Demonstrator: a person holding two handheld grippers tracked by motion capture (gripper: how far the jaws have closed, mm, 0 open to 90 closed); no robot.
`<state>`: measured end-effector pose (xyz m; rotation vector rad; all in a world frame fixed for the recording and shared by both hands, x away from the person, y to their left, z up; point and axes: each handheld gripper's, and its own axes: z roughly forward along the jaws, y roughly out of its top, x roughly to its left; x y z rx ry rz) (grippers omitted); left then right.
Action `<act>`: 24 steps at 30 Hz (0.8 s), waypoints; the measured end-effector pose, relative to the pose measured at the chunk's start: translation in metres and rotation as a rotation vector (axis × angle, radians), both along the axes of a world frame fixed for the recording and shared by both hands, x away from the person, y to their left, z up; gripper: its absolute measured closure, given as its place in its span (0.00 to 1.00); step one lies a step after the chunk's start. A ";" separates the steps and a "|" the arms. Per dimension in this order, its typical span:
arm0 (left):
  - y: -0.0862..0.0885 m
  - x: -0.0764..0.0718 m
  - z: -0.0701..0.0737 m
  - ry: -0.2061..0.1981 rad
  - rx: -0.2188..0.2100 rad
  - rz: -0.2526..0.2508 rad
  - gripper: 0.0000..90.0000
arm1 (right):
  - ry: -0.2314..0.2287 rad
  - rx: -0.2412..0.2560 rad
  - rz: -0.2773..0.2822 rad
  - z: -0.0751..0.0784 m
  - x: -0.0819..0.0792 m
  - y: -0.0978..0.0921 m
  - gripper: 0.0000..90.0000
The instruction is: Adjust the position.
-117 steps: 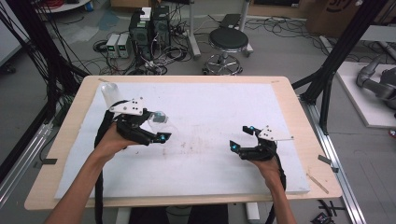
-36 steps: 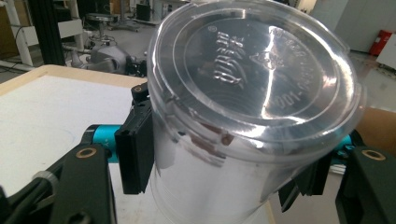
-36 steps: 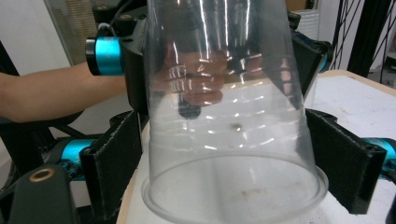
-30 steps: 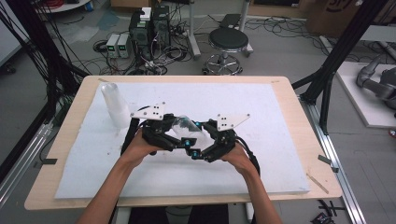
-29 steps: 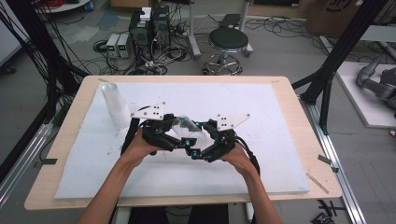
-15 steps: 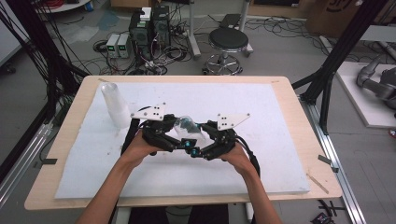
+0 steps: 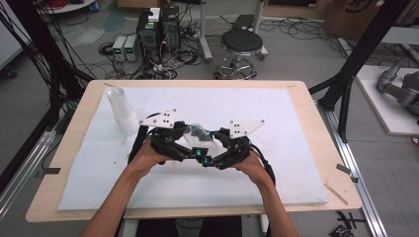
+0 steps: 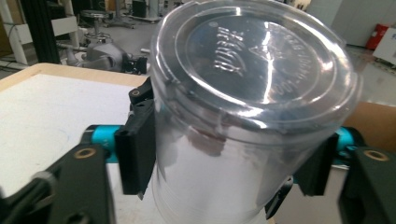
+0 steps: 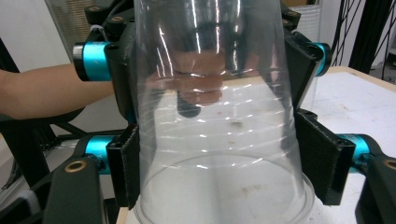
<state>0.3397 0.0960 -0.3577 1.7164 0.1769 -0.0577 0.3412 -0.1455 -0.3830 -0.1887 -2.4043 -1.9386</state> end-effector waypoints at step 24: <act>0.035 -0.006 0.018 -0.057 0.367 0.049 0.06 | -0.053 -0.313 -0.037 0.017 -0.006 0.003 0.29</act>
